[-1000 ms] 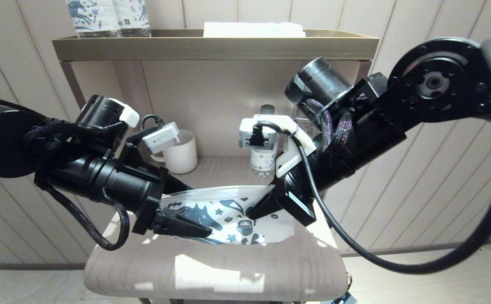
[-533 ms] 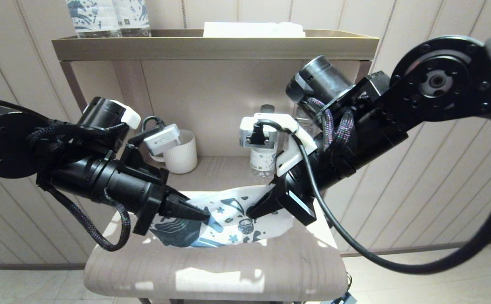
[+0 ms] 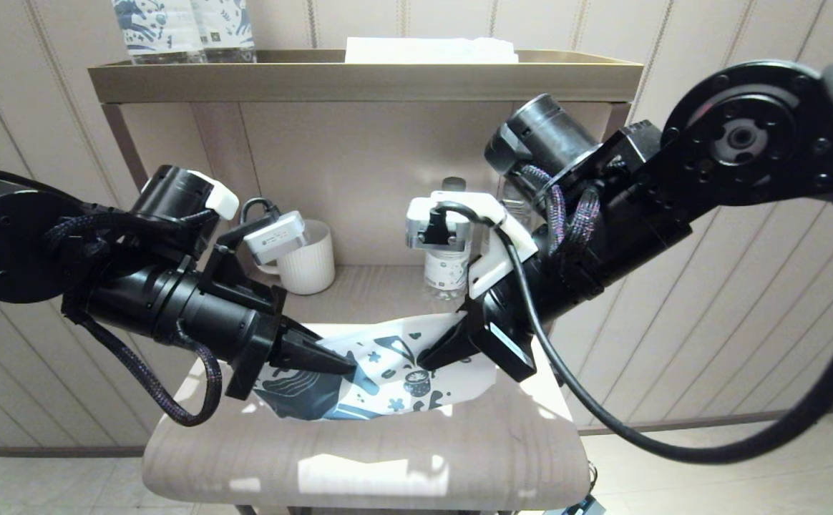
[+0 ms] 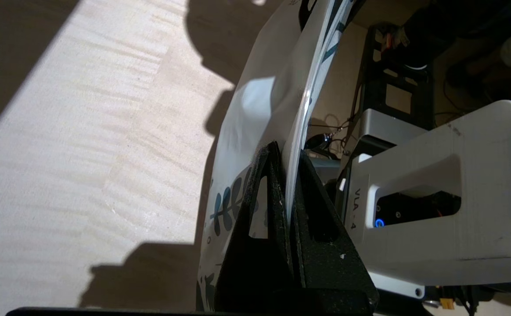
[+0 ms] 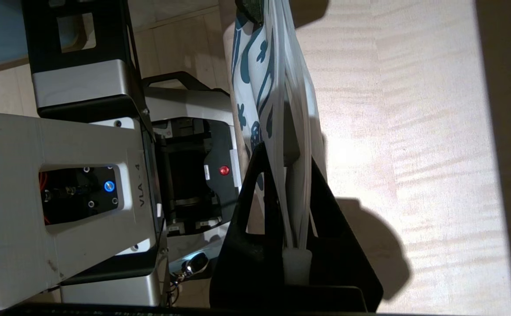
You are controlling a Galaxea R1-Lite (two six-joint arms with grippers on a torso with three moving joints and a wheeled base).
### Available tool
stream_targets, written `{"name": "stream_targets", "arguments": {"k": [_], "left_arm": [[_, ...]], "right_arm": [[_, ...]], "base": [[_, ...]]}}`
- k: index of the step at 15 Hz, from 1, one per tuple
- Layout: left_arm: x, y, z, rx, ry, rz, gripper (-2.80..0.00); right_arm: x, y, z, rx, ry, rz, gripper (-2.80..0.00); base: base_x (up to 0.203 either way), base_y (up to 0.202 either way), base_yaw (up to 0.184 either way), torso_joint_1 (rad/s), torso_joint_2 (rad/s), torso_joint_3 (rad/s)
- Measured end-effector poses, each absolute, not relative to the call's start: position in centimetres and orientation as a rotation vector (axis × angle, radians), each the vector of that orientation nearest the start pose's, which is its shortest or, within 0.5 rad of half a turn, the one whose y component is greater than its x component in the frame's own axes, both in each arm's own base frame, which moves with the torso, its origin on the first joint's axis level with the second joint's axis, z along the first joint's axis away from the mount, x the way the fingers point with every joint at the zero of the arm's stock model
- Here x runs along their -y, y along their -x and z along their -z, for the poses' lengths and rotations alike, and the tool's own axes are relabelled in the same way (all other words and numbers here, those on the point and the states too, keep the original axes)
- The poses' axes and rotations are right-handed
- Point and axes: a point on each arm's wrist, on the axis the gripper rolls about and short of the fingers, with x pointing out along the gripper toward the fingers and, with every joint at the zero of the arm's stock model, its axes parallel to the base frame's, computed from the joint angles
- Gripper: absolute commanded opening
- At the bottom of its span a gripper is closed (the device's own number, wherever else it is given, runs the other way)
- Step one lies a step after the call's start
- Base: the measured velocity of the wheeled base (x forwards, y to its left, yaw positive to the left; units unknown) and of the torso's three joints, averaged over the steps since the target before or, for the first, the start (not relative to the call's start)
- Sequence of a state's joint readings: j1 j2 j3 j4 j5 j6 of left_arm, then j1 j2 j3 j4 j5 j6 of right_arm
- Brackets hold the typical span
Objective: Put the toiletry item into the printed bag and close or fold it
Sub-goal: Hand it to the other hand
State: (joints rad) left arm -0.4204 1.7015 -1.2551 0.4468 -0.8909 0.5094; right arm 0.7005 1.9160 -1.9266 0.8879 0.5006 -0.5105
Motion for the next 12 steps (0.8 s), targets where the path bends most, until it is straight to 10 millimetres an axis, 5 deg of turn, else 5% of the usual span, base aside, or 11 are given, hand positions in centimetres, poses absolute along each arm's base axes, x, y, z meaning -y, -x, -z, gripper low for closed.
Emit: {"name": "stream_targets", "arguments": {"k": [1,2,12], "left_arm": [[13.36,-25.60,-21.68,-0.593,-0.183,1.412,-2.80],[13.36,-25.60,-21.66,-0.593,-0.183,1.412,-2.80],[13.31,-25.48,-21.54,-0.597,-0.184,1.412,-2.80]], "right_arm": [[-22.70,-25.25,-28.30,-0.620,0.507,-1.333,-2.80],[-22.72,-25.25,-28.29,-0.621,0.507,-1.333,0.00],[-22.60,-25.16,-28.29,-0.627,0.509,-1.332,0.00]], "base": [[0.000,0.000,0.000,0.000,0.00,0.000],[0.000,0.000,0.000,0.000,0.00,0.000],[0.000,0.000,0.000,0.000,0.00,0.000]]}}
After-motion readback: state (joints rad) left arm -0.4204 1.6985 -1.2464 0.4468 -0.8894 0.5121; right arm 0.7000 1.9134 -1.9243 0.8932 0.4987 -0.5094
